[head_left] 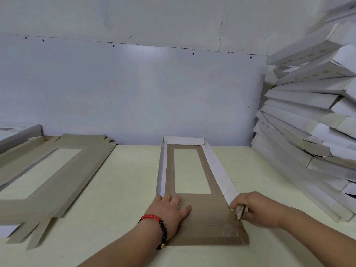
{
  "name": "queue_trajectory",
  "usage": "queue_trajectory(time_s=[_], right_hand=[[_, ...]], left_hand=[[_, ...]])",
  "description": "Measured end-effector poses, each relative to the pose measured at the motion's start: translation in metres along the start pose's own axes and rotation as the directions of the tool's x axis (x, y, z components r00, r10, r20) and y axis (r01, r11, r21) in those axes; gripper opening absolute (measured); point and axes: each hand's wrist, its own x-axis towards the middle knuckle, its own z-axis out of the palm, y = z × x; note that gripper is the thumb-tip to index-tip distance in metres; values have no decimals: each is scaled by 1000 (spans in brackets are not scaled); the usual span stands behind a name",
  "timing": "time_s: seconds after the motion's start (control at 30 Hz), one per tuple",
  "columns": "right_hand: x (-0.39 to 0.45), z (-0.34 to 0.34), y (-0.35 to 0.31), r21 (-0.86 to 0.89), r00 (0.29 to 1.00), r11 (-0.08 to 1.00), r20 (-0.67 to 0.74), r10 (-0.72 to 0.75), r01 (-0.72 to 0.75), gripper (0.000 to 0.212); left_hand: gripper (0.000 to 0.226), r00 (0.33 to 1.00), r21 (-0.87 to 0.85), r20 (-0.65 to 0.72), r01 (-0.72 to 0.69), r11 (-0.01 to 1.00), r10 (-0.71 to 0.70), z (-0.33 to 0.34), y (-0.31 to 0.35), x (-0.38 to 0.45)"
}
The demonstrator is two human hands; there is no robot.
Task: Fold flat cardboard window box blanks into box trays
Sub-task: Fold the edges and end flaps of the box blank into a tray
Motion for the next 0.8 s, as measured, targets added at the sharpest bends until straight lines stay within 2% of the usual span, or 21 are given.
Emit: queue_trajectory(time_s=[0.17, 0.23, 0.3, 0.37, 0.47, 0.57, 0.67, 0.8], right_hand=[[8, -5, -6, -25, 1000, 1000, -20, 17, -18, 14], [14, -3, -13, -78, 999, 997, -31, 13, -16, 27], [17, -2, -20, -129, 999, 992, -40, 7, -12, 28], [19, -2, -22, -106, 999, 994, -44, 19, -24, 25], [17, -2, -25, -78, 997, 995, -54, 60, -64, 40], [15, 1, -28, -102, 994, 990, -61, 88, -94, 44], [12, 3, -31, -132, 995, 987, -45, 84, -89, 42], [8, 3, -27, -62, 997, 995, -30, 77, -79, 14]], left_hand=[[59, 1000, -9, 6, 1, 1000, -1, 0, -1, -1], [58, 1000, -25, 8, 6, 1000, -5, -1, 0, -1], [61, 1000, -37, 9, 11, 999, -11, -2, 1, -1], [66, 1000, -47, -5, 20, 999, -20, -1, 2, -2], [68, 998, -83, -64, 24, 996, -29, 1, 2, -2], [64, 986, -227, -161, 6, 974, -43, 5, 1, -4], [54, 945, -439, -307, -32, 898, -116, 11, -6, -11], [24, 875, -639, -440, -146, 755, -202, 19, -25, -16]])
